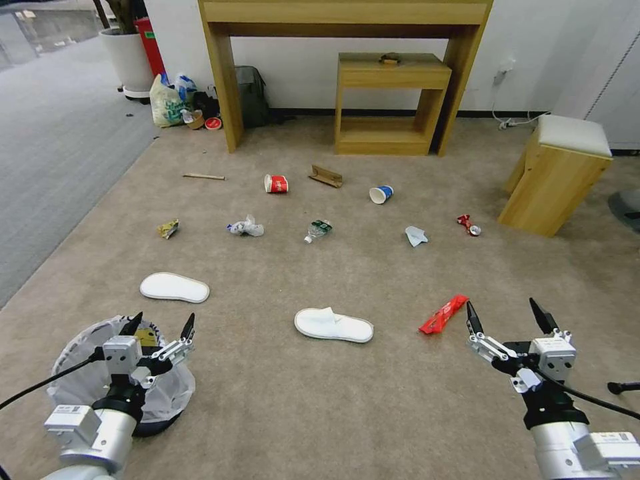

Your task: Pick up the trash bin and place the garbage on the floor into it.

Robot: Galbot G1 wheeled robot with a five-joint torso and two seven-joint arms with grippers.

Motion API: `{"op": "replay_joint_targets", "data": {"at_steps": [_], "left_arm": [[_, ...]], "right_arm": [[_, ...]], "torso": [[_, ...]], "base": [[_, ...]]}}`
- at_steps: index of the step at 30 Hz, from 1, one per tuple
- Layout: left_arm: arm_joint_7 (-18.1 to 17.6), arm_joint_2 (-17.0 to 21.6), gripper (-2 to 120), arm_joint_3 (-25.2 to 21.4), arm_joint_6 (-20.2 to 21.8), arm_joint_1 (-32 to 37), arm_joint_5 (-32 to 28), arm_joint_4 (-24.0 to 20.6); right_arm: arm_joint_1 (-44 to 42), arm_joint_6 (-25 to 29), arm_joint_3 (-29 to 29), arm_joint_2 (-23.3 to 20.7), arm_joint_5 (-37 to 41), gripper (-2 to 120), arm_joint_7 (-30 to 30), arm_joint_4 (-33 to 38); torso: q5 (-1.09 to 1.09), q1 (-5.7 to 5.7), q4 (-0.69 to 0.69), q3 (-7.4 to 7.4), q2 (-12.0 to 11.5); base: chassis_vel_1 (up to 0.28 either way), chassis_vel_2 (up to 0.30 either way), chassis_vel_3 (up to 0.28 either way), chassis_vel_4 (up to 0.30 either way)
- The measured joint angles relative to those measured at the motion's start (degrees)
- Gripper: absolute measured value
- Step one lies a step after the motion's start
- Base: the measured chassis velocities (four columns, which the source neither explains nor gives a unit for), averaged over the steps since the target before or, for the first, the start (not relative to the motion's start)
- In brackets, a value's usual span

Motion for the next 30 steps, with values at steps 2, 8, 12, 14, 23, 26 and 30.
{"op": "replay_joint_targets", "data": {"at_steps": [2, 8, 12, 14, 23, 26, 30], "left_arm": [[0.1, 0.0, 100, 0.0, 0.0, 0.1, 0.0, 0.0], [0.2, 0.0, 100, 0.0, 0.0, 0.3, 0.2, -0.1], [0.3, 0.0, 100, 0.0, 0.0, 0.5, 0.2, -0.4], [0.3, 0.0, 100, 0.0, 0.0, 0.6, 0.3, -0.5], [0.4, -0.2, 100, -0.1, -0.1, 1.1, 0.4, -0.6], [0.6, -0.1, 100, -0.1, -0.1, 1.2, 0.4, -0.6], [0.7, -0.1, 100, 0.0, -0.1, 1.2, 0.5, -0.5]], "right_arm": [[-0.2, 0.4, 0.0, 0.0, -0.2, 100, 0.2, -0.1], [-0.8, 0.9, 0.0, 0.0, -0.2, 100, 0.4, -0.1], [-1.0, 1.0, 0.0, -0.2, -0.2, 100, 0.4, -0.1], [-1.0, 1.0, 0.0, -0.2, -0.2, 100, 0.4, 0.0], [-0.8, 1.0, 0.0, -0.5, -0.2, 100, 0.3, 0.3], [-0.6, 1.2, 0.0, -0.5, -0.2, 100, 0.0, 0.3], [-0.5, 1.5, 0.0, -0.5, -0.1, 100, -0.4, 0.3]], "torso": [[0.00, 0.00, 0.00, 0.00, 0.0], [0.00, 0.00, 0.00, 0.00, 0.0], [0.00, 0.00, 0.00, 0.00, 0.0], [0.00, 0.00, 0.00, 0.00, 0.0], [0.00, 0.00, 0.00, 0.00, 0.0], [0.00, 0.00, 0.00, 0.00, 0.0], [0.00, 0.00, 0.00, 0.00, 0.0]], "base": [[0.000, 0.000, 0.000, 0.000], [0.000, 0.000, 0.000, 0.000], [0.000, 0.000, 0.000, 0.000], [0.000, 0.000, 0.000, 0.000], [0.000, 0.000, 0.000, 0.000], [0.000, 0.000, 0.000, 0.000], [0.000, 0.000, 0.000, 0.000]]}}
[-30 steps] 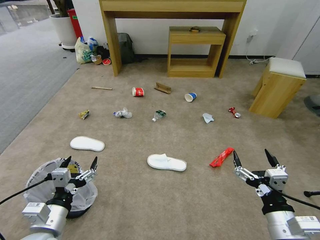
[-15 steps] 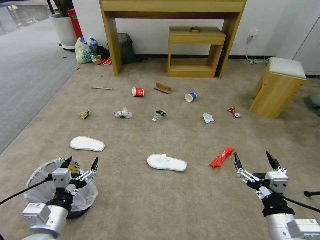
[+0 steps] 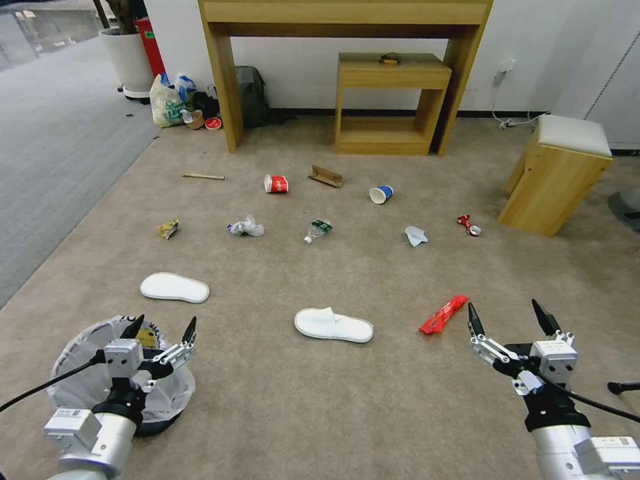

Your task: Pick up the trash bin and place the garbage on the floor into it.

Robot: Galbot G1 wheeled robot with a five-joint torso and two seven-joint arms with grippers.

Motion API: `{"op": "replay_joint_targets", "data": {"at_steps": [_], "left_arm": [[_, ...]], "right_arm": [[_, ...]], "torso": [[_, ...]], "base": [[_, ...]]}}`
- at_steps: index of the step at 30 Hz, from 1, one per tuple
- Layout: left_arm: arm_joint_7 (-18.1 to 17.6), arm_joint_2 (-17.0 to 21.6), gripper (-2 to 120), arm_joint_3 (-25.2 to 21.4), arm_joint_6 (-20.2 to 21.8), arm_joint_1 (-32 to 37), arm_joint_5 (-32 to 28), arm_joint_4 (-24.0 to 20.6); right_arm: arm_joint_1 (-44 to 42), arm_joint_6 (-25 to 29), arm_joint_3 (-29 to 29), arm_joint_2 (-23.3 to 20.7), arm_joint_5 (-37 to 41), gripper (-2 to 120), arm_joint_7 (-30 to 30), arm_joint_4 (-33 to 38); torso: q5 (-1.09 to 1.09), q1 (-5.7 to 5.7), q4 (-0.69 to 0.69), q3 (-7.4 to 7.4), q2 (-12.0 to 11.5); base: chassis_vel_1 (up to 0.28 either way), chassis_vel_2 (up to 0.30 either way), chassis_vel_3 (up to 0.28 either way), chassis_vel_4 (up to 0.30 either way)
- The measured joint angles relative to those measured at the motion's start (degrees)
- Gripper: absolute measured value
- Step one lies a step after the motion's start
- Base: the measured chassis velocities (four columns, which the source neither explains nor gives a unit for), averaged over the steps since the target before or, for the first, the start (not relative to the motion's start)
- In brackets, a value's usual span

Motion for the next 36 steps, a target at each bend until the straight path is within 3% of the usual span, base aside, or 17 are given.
{"op": "replay_joint_targets", "data": {"at_steps": [19, 36], "left_arm": [[0.3, 0.1, 100, 0.0, 0.0, -0.3, 0.3, 0.0], [0.5, 0.8, 100, -1.0, 0.4, -1.2, 0.1, 1.6]], "right_arm": [[-0.2, 0.9, 0.1, 0.2, -0.7, 100, 0.0, 0.0], [-0.9, 2.0, -0.1, 0.4, -0.5, 100, 1.2, -0.3]], "torso": [[0.01, 0.00, 0.00, 0.00, 0.0], [-0.02, 0.00, 0.00, 0.00, 0.0]], "base": [[0.014, 0.011, -0.013, -0.014], [0.158, 0.142, -0.163, -0.157]]}}
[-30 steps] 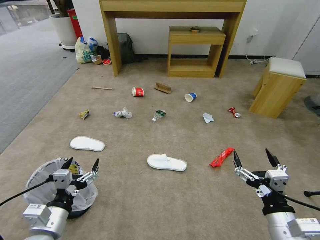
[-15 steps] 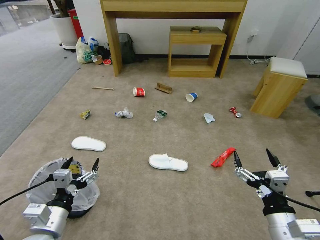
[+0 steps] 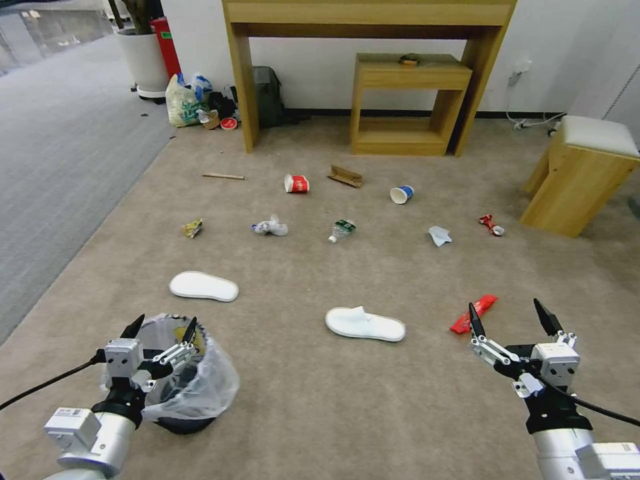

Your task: Pick up the trash bin and place the garbage on the floor into it.

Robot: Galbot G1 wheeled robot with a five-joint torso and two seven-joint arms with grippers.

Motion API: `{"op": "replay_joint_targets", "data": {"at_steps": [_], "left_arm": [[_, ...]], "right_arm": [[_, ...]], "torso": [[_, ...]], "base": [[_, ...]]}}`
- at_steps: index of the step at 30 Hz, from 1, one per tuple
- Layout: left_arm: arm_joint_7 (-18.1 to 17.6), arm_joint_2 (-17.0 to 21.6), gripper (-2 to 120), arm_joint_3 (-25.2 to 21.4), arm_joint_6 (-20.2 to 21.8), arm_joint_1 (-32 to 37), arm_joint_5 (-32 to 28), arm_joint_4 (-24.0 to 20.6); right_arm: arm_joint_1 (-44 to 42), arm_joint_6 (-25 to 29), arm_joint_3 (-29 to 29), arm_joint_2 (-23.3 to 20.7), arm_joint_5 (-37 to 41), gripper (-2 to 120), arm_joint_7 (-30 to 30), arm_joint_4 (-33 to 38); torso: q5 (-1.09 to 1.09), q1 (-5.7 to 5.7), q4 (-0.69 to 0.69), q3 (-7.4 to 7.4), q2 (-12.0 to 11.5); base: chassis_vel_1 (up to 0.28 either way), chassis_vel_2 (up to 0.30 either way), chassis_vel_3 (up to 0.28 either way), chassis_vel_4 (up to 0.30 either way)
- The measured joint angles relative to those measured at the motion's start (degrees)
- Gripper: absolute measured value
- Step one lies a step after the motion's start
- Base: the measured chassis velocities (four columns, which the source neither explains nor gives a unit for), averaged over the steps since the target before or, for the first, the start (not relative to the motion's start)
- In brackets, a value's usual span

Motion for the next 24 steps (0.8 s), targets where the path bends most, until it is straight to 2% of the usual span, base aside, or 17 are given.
{"op": "replay_joint_targets", "data": {"at_steps": [6, 8, 10, 12, 13, 15, 16, 17, 20, 24], "left_arm": [[0.3, 2.8, 100, -1.9, 3.2, -1.6, -1.6, 1.5], [1.7, 6.0, 100, -4.8, 7.2, -3.6, -3.1, 3.1], [2.0, 6.9, 100, -5.5, 8.3, -4.0, -3.6, 3.5], [3.0, 11.1, 100, -8.0, 16.0, -5.5, -7.5, 5.2], [3.0, 11.1, 100, -8.0, 16.0, -5.5, -7.5, 5.2], [3.7, 13.6, 100, -9.5, 22.0, -6.2, -9.7, 6.5], [3.7, 13.6, 100, -9.5, 22.0, -6.2, -9.7, 6.5], [4.6, 15.3, 100, -10.1, 24.9, -6.6, -10.3, 7.9], [5.7, 17.4, 100, -10.3, 28.4, -7.3, -10.8, 9.9], [6.5, 19.1, 100, -9.6, 31.2, -9.4, -10.3, 12.3]], "right_arm": [[0.0, -1.0, -0.2, 0.0, 1.5, 100, 1.7, 0.1], [0.1, -2.0, -0.1, -0.1, 1.6, 100, 1.9, 0.1], [0.1, -2.1, -0.1, -0.1, 1.6, 100, 2.0, 0.1], [0.1, -2.2, -0.3, -0.1, 2.5, 100, 1.8, 0.1], [0.1, -2.2, -0.3, -0.1, 2.5, 100, 1.8, 0.1], [0.0, -3.0, -0.7, -0.1, 4.8, 100, 1.8, 0.1], [0.0, -3.0, -0.7, -0.1, 4.8, 100, 1.8, 0.1], [0.0, -3.9, -0.8, -0.1, 6.1, 100, 1.7, 0.1], [0.4, -4.6, -0.8, -0.2, 6.7, 100, 1.6, -0.2], [1.1, -4.9, -0.9, -0.1, 7.0, 100, 2.2, -1.0]], "torso": [[0.03, 0.00, 0.00, 0.00, 0.0], [0.02, 0.00, 0.00, 0.00, 0.0], [0.02, 0.00, -0.01, 0.00, 0.0], [0.00, 0.00, 0.00, 0.01, 0.0], [0.00, 0.00, 0.00, 0.01, 0.0], [0.00, 0.00, 0.00, 0.00, 0.0], [0.00, 0.00, 0.00, 0.00, 0.0], [0.00, 0.00, 0.00, 0.01, 0.0], [0.00, 0.00, 0.00, 0.01, 0.0], [0.01, 0.00, 0.00, 0.01, 0.0]], "base": [[0.006, 0.012, -0.002, -0.007], [0.000, 0.000, 0.000, 0.000], [0.000, 0.000, 0.000, 0.000], [0.000, 0.000, 0.000, 0.000], [0.000, 0.000, 0.000, 0.000], [0.000, 0.000, 0.000, 0.000], [0.000, 0.000, 0.000, 0.000], [0.000, 0.000, 0.000, 0.000], [0.000, 0.000, 0.000, 0.000], [0.000, 0.000, 0.000, 0.000]]}}
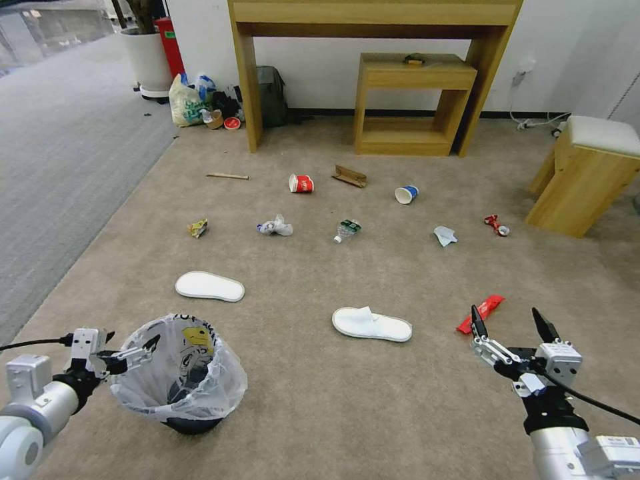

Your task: Pick up the trash bin and place the garbage on the floor into it.

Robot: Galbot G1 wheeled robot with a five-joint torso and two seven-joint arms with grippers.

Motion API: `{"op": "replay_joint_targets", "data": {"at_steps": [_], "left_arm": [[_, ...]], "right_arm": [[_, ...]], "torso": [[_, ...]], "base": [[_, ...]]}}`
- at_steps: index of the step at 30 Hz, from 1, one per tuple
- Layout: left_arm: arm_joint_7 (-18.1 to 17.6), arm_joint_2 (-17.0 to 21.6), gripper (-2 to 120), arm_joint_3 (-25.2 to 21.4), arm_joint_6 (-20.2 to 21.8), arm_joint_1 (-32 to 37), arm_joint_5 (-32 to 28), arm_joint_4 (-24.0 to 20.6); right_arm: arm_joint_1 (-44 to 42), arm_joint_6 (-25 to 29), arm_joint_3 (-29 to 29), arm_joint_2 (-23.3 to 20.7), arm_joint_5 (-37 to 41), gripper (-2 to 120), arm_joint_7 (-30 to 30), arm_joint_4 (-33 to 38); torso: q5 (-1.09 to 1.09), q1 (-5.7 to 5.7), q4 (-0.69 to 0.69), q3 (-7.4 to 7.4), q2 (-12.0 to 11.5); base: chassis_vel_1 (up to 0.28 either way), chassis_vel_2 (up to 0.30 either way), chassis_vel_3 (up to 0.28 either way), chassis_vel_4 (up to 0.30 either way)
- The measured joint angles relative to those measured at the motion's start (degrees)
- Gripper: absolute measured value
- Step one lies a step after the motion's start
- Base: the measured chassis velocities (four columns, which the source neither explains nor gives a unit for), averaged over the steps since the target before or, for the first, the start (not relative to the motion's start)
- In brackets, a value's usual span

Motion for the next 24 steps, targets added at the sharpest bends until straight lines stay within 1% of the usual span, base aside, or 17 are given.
{"op": "replay_joint_targets", "data": {"at_steps": [1, 4, 5, 8, 9, 12, 13, 15, 24], "left_arm": [[0.0, 0.0, 100, 0.0, 0.0, 0.0, 0.0, 0.0], [0.8, 1.6, 100, 0.8, 2.4, -2.5, 0.8, 2.8], [0.8, 1.6, 100, 0.8, 2.4, -2.5, 0.8, 2.8], [2.2, 3.6, 100, 1.0, 3.0, -4.0, 1.5, 5.3], [2.2, 3.6, 100, 1.0, 3.0, -4.0, 1.5, 5.3], [3.1, 4.8, 100, 1.2, 3.0, -4.6, 2.0, 7.6], [3.1, 4.8, 100, 1.2, 3.0, -4.6, 2.0, 7.6], [4.4, 5.4, 100, 2.0, 2.9, -5.0, 3.5, 11.0], [5.6, 5.0, 100, 2.7, 2.7, -5.3, 4.8, 13.8]], "right_arm": [[0.0, 0.0, 0.0, 0.0, 0.0, 100, 0.0, 0.0], [0.3, -0.3, -0.1, 0.0, 1.5, 100, 0.8, -0.2], [0.3, -0.3, -0.1, 0.0, 1.5, 100, 0.8, -0.2], [0.3, -1.2, 0.0, -0.3, 3.1, 100, 1.2, -0.2], [0.3, -1.2, 0.0, -0.3, 3.1, 100, 1.2, -0.2], [0.6, -2.1, 0.0, -0.3, 4.2, 100, 1.5, -0.3], [0.6, -2.1, 0.0, -0.3, 4.2, 100, 1.5, -0.3], [0.9, -2.5, -0.1, -0.2, 4.7, 100, 1.7, -0.6], [0.8, -2.5, -0.2, 0.1, 4.8, 100, 1.7, -1.2]], "torso": [[0.00, 0.00, 0.00, 0.00, 0.0], [-0.01, 0.00, -0.01, 0.00, 0.0], [-0.01, 0.00, -0.01, 0.00, 0.0], [0.01, 0.00, -0.01, 0.00, 0.0], [0.01, 0.00, -0.01, 0.00, 0.0], [0.00, 0.00, 0.00, 0.00, 0.0], [0.00, 0.00, 0.00, 0.00, 0.0], [0.00, 0.00, 0.00, 0.00, 0.0], [0.00, 0.00, 0.00, 0.00, 0.0]], "base": [[0.000, 0.000, 0.000, 0.000], [0.000, 0.000, 0.000, 0.000], [0.000, 0.000, 0.000, 0.000], [0.000, 0.000, 0.000, 0.000], [0.000, 0.000, 0.000, 0.000], [0.000, 0.000, 0.000, 0.000], [0.000, 0.000, 0.000, 0.000], [0.000, 0.000, 0.000, 0.000], [0.000, 0.000, 0.000, 0.000]]}}
